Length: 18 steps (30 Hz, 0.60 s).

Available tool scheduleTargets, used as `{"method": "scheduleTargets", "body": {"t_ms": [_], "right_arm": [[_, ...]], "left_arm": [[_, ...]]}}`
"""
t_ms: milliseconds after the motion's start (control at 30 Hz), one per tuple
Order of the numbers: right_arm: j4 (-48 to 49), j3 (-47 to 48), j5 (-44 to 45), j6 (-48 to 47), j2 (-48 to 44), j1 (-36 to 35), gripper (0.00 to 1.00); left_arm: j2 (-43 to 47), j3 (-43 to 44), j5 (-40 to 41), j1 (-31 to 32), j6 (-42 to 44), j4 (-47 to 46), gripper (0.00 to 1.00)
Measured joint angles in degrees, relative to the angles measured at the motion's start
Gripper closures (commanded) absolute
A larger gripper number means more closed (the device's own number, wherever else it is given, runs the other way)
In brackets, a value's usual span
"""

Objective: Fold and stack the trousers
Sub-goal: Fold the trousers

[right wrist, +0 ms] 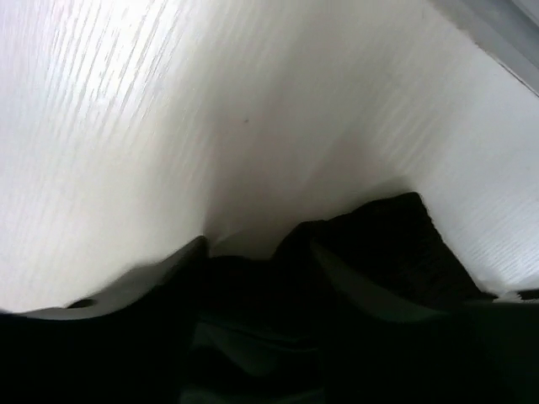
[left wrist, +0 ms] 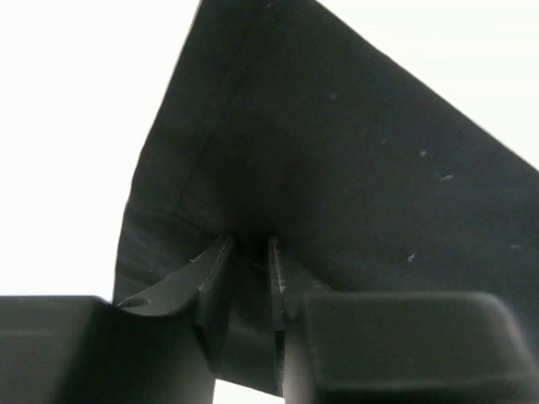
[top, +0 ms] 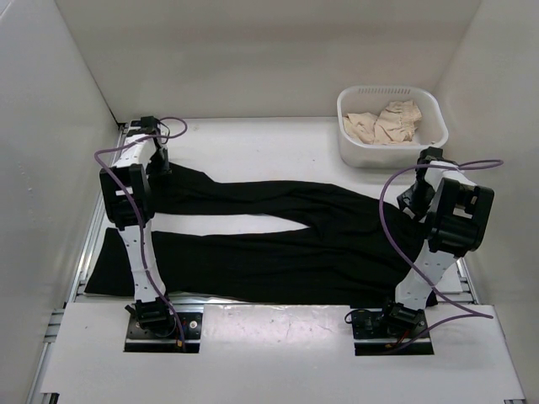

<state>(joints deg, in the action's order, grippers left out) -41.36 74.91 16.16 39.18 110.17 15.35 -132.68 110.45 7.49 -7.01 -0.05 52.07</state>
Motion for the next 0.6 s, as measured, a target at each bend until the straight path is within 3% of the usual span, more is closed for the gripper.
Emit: {"method": "scheduleTargets", "body": {"t_ms": [33,100,167,400,600], "right_arm": [[0.0,0.2,0.0,-0.04,0.07,0.04,0.68],[0.11,0.28,0.26,-0.04,0.07,0.17,0.87],[0.0,0.28,0.35,0.35,0.13,0.42,1.0],[0.28,0.07,0.52,-0.5,-0.59,0.66,1.0],[0.46,-0.48,2.14,-2.73,-8.17,0.59,1.0]], "left_arm": [[0.0,-0.48,0.44,0.0,-0.07,-0.31,0.86],[0.37,-1.55,1.25,0.0,0.0,-1.07,0.86],[0.94,-2.43,2.49,-0.02,0.09,-1.77,0.86],[2.93,-2.84,3.74,-1.36,0.09,-2.43,0.86],[8.9,-2.84,3.69,-2.47,0.07,-2.67,0.86]]}}
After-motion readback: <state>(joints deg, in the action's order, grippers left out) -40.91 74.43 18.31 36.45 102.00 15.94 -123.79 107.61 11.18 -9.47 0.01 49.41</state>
